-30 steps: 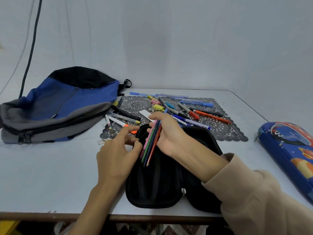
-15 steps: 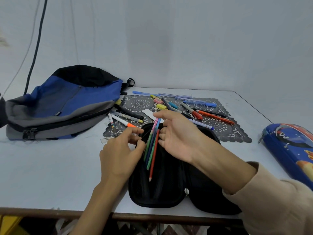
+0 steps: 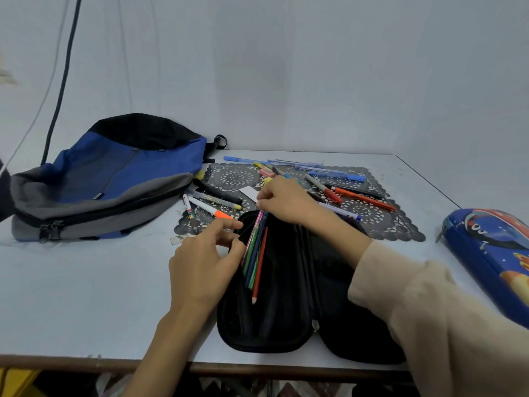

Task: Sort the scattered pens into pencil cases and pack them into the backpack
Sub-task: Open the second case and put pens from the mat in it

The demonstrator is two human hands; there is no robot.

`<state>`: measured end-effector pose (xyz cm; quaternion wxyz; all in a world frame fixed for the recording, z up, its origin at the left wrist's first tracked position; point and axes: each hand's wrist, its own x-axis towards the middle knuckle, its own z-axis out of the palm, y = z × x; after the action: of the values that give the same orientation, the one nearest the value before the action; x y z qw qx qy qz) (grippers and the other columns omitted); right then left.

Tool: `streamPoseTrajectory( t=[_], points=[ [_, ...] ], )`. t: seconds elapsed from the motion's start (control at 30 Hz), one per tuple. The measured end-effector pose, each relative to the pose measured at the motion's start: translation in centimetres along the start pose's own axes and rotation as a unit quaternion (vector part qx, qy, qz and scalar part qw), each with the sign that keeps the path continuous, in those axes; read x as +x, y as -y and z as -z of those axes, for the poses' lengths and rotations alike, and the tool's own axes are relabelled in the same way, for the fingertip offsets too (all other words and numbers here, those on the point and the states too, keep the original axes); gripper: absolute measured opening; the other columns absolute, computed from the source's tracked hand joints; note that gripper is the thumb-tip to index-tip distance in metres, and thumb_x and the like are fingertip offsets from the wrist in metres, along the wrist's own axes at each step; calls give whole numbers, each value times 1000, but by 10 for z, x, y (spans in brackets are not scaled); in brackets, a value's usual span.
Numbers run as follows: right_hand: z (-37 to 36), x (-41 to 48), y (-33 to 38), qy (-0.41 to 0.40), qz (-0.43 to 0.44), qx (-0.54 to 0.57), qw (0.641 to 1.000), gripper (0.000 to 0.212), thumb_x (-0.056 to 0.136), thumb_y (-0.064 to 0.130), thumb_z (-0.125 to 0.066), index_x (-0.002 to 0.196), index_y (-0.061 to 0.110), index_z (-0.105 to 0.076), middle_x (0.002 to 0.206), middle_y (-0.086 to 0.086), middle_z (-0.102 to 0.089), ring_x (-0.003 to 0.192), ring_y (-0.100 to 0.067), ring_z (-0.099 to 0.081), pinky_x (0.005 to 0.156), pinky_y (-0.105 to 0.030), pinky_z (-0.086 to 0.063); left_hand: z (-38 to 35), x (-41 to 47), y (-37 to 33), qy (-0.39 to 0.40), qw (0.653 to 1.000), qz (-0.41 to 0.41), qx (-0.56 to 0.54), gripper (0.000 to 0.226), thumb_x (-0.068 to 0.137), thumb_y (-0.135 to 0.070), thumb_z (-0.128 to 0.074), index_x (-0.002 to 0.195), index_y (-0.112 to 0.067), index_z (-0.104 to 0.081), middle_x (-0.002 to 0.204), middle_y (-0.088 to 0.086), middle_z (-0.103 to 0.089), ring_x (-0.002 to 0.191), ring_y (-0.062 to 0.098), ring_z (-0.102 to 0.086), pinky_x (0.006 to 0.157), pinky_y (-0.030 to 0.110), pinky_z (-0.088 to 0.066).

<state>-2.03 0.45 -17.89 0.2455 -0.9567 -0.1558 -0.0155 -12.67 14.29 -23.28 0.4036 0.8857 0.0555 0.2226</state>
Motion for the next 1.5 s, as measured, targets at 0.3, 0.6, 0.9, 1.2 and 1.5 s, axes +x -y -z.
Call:
streamPoseTrajectory(
  t=[0.3,0.6,0.9,1.2,1.5],
  points=[
    [-2,-15,9,30,62,17,998,31,84,-8,-56,103,8,-76,99,-7,-74,86,-12,-66,80,-21,-49,-1,2,2,3,1000,-6,5,22,81,-28,-65,96,-45,-63,76,-28,-66,85,13,-63,77,33,-49],
    [18,-12,-9,59,5,57,997,24,82,-10,-59,91,9,-70,75,-9,-66,76,-29,-70,74,-38,-60,-1,3,4,3,1000,-17,-3,21,82,-30,-64,99,-42,-65,77,-28,-66,85,11,-62,80,35,-50],
    [-4,-19,-6,117,72,64,988,21,69,4,-82,77,15,-66,84,-14,-72,75,-21,-67,77,-37,-53,-2,3,4,-21,999,-46,-5,22,81,-27,-67,95,-44,-65,79,-25,-66,86,9,-59,74,29,-43],
    [5,-31,-5,178,84,17,980,27,74,20,-82,92,16,-63,97,-7,-69,73,-8,-54,66,-23,-43,-13,13,21,91,980,-175,-28,38,69,-52,-55,102,-37,-66,119,-18,-57,118,8,-48,99,26,-35],
    [2,-41,0,137,45,-58,988,49,77,18,-72,117,18,-43,87,0,-52,80,-20,-54,65,-34,-44,-13,14,26,137,979,-151,-32,58,63,-67,-57,115,-43,-56,122,-23,-52,119,7,-45,103,43,-38]
  ],
)
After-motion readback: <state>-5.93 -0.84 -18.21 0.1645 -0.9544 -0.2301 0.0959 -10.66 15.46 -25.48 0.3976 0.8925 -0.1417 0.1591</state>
